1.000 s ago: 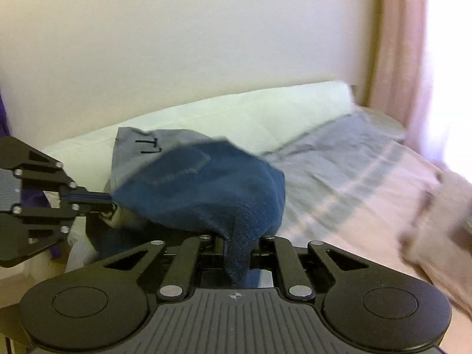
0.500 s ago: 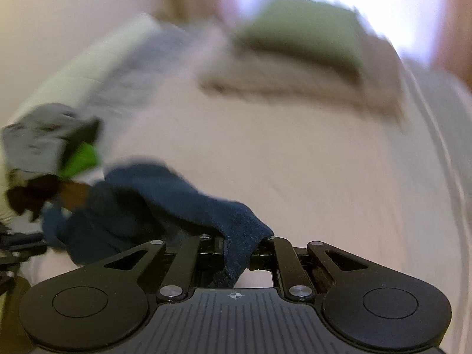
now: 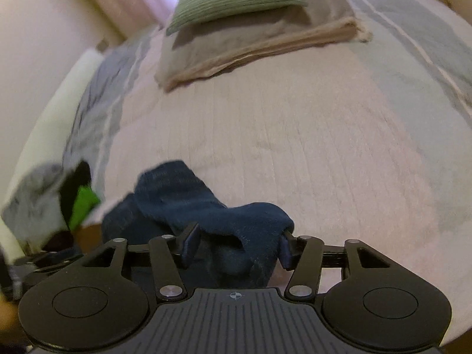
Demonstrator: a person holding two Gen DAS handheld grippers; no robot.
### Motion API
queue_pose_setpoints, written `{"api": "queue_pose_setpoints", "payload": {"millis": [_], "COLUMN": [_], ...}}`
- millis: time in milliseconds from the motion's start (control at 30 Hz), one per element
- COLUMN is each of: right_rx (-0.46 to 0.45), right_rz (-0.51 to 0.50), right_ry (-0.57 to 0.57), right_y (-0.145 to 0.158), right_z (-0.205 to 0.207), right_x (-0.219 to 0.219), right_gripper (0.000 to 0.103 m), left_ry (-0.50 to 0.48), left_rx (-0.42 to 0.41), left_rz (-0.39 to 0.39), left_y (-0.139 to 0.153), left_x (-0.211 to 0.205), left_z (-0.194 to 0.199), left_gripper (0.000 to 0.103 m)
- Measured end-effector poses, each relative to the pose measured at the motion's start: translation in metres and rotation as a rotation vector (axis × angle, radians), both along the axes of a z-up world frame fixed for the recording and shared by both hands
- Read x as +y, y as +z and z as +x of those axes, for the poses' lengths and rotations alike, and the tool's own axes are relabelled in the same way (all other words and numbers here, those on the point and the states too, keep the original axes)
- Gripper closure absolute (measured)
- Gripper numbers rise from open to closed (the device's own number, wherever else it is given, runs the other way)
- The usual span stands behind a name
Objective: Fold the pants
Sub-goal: 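Lift the jeans off the pile with both grippers and lay them on the bed, then grasp the jeans waistband with the left gripper while the right gripper grasps it too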
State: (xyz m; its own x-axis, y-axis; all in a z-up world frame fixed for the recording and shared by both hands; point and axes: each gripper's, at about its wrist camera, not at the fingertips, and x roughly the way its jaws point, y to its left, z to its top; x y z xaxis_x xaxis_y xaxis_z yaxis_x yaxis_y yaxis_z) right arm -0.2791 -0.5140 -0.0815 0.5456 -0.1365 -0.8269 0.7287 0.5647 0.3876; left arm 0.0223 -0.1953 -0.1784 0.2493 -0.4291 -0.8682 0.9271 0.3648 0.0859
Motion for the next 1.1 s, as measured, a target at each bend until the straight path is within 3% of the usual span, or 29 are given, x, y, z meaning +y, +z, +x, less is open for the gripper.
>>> {"api": "queue_pose_setpoints", "payload": {"millis": [100,200,233,367,533,600,700,767,800,867,933,1100], "right_rx": [0.021,0.053,0.077,0.134,0.222,0.276,0.35,0.37,0.391,0.397,0.396,0.393], "right_rz": [-0.008,-0.117,-0.169,-0.249,-0.355,-0.415,-0.467,-0.457,-0.449,-0.424,-0.404,-0.375], "right_ry": [-0.122,-0.179,-0.154,0.115,0.517,0.602,0.607,0.581,0.564,0.537,0.527,0.59], "right_y": [0.01,0.035,0.042,0.031,-0.044,-0.079,-0.117,-0.135,-0.144,-0.156,-0.163,-0.186], "right_z": [-0.012,-0.017,-0.009,0.067,0.183,0.209,0.227,0.23,0.23,0.227,0.226,0.241], "right_x": [-0.008,-0.003,0.002,0.024,0.057,0.053,0.032,0.008,-0.004,-0.027,-0.051,-0.095], "right_gripper": [0.051,0.047,0.045,0.038,0.038,0.037,0.037,0.037,0.036,0.036,0.036,0.036], "left_ry": [-0.01,-0.013,-0.01,0.029,0.129,0.148,0.174,0.167,0.16,0.118,0.087,0.01], "left_rx": [0.002,0.029,0.043,0.126,0.296,0.366,0.468,0.509,0.513,0.491,0.459,0.343], "left_rz": [0.003,0.003,0.005,0.019,0.036,0.041,0.04,0.021,0.011,0.004,-0.014,-0.008], "left_y": [-0.015,-0.03,-0.034,-0.055,-0.093,-0.11,-0.134,-0.14,-0.14,-0.135,-0.128,-0.112], "left_x": [-0.026,-0.048,-0.055,-0.074,-0.083,-0.087,-0.09,-0.09,-0.09,-0.091,-0.094,-0.103], "left_z": [0.033,0.058,0.066,0.092,0.128,0.138,0.15,0.153,0.153,0.149,0.143,0.122], "left_gripper": [0.068,0.059,0.052,0.042,0.038,0.038,0.039,0.052,0.053,0.069,0.077,0.085]}}
